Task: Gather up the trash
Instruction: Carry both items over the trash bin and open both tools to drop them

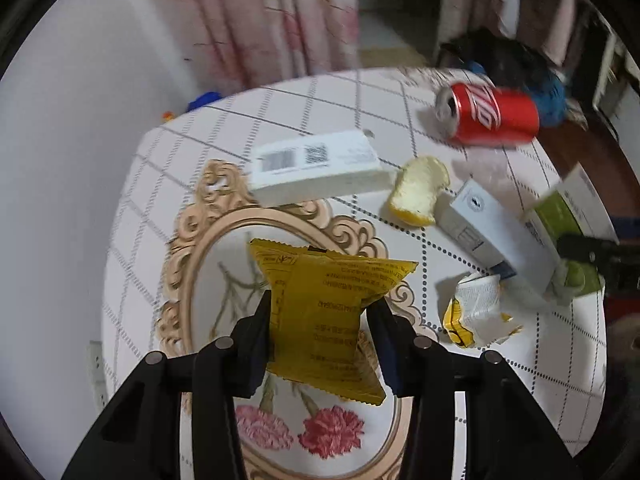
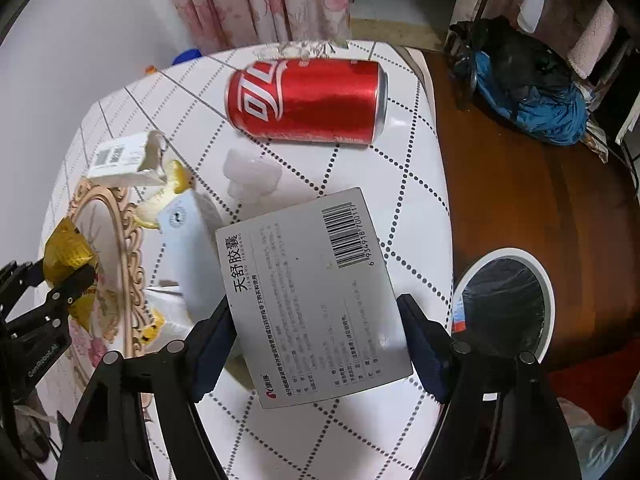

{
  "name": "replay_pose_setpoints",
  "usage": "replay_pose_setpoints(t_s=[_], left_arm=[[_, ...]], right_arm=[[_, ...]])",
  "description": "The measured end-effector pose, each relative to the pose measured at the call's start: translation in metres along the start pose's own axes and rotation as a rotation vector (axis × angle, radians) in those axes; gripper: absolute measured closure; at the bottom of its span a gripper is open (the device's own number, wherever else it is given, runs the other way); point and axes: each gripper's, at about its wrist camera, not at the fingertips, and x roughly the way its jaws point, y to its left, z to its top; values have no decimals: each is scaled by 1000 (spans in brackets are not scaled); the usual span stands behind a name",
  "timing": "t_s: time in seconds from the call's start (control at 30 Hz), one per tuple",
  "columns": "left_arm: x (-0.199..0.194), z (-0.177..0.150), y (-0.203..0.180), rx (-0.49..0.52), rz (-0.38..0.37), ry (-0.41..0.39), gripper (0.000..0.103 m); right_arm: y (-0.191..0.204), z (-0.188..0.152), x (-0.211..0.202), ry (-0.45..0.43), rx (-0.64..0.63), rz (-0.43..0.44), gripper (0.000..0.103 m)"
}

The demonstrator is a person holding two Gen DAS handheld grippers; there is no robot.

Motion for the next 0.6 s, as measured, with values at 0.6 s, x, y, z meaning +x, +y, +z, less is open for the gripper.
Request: replay_pose_setpoints(t_s=[0.6], left_arm=[[-83,-19,-21,-116,-19,-150,62]], right_arm=[[-7,-46,-75,-177,71,136,25]])
